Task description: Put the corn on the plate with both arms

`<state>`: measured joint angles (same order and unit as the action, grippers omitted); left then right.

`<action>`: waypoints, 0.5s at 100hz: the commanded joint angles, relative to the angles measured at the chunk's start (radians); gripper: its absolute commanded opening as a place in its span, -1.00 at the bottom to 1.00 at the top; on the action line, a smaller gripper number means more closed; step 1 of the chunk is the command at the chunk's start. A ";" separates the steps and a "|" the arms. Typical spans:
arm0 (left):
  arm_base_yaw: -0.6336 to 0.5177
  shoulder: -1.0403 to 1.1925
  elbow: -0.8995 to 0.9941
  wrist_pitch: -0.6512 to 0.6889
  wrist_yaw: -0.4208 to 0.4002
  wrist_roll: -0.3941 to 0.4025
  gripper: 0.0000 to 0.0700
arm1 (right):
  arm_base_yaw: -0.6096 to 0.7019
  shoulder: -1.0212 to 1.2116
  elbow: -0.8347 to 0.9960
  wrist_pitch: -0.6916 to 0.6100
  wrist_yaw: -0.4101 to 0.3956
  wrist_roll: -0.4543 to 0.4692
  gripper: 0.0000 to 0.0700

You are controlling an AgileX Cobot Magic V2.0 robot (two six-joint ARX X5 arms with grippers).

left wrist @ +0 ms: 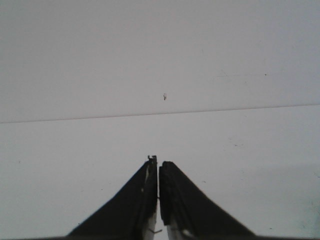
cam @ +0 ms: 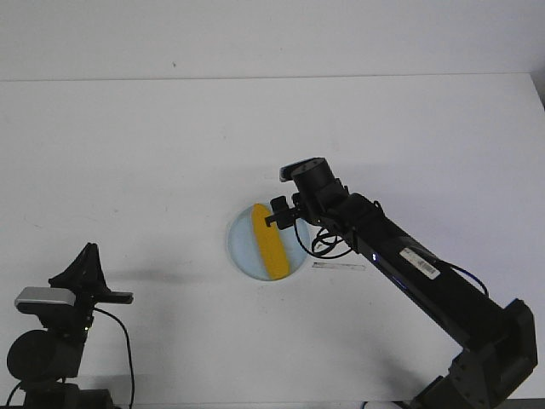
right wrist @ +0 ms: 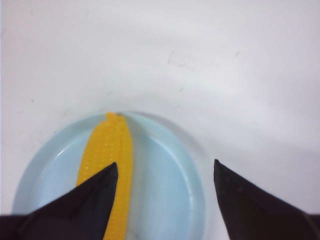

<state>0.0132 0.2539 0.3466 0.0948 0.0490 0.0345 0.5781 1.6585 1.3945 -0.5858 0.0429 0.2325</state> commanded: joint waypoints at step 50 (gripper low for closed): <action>0.002 -0.001 0.006 0.010 -0.002 0.002 -1.00 | -0.165 -0.445 -0.492 0.408 -0.107 -0.080 -0.96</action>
<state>0.0132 0.2539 0.3466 0.0952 0.0490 0.0345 0.4309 1.2907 0.9581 -0.2855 0.0204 0.1604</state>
